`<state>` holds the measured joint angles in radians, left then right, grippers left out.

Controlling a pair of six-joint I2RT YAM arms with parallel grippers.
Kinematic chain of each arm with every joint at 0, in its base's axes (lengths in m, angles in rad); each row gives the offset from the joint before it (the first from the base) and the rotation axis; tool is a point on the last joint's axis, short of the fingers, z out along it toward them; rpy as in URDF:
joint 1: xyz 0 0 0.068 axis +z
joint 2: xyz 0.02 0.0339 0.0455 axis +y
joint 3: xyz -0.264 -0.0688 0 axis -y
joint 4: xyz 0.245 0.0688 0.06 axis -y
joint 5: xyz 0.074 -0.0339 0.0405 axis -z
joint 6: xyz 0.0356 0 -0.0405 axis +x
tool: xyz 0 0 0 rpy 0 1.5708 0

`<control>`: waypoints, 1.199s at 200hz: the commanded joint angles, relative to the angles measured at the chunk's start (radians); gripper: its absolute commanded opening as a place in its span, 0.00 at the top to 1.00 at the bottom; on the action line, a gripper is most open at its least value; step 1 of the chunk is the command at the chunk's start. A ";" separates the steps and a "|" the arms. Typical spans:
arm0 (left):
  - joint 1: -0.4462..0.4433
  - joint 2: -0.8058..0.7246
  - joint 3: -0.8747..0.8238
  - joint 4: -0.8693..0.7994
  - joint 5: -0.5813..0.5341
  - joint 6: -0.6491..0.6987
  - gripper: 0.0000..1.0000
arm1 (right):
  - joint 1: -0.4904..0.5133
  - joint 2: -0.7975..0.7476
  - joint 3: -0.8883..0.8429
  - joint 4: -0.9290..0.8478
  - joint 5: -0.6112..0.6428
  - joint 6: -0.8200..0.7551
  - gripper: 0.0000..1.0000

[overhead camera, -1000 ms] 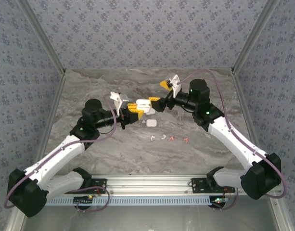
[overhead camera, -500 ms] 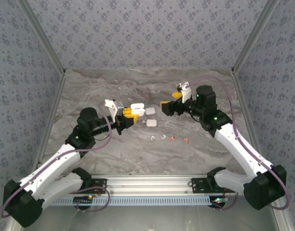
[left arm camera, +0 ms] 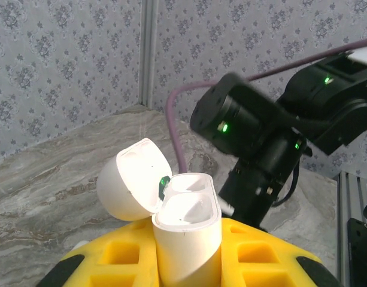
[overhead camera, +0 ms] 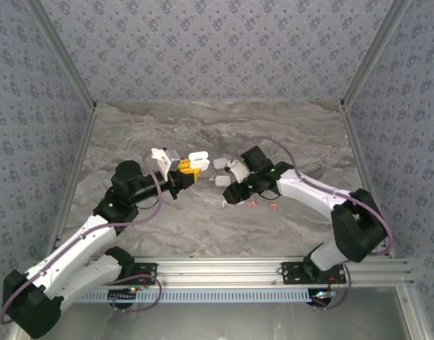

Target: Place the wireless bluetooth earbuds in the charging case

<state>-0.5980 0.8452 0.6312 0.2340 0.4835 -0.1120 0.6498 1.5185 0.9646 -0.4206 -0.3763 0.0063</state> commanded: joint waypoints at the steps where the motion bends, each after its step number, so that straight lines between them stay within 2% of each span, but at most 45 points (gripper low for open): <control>1: -0.006 -0.023 0.010 -0.002 -0.010 0.020 1.00 | 0.021 0.073 0.058 -0.038 0.042 -0.017 0.50; 37: -0.006 -0.041 0.005 -0.016 -0.019 0.021 1.00 | 0.051 0.179 0.104 -0.044 0.065 -0.025 0.55; 83: -0.005 -0.049 0.001 -0.023 -0.023 0.017 1.00 | 0.056 0.242 0.134 -0.041 0.086 -0.031 0.58; 137: -0.006 -0.049 0.000 -0.024 -0.026 0.017 1.00 | 0.061 0.291 0.145 -0.039 0.089 -0.042 0.60; 240: -0.006 -0.043 0.004 -0.027 -0.028 0.018 1.00 | 0.072 0.336 0.146 -0.057 0.085 -0.050 0.74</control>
<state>-0.5980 0.8116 0.6308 0.2001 0.4557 -0.1120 0.7132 1.8256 1.0924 -0.4416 -0.2901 -0.0280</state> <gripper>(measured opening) 0.220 0.275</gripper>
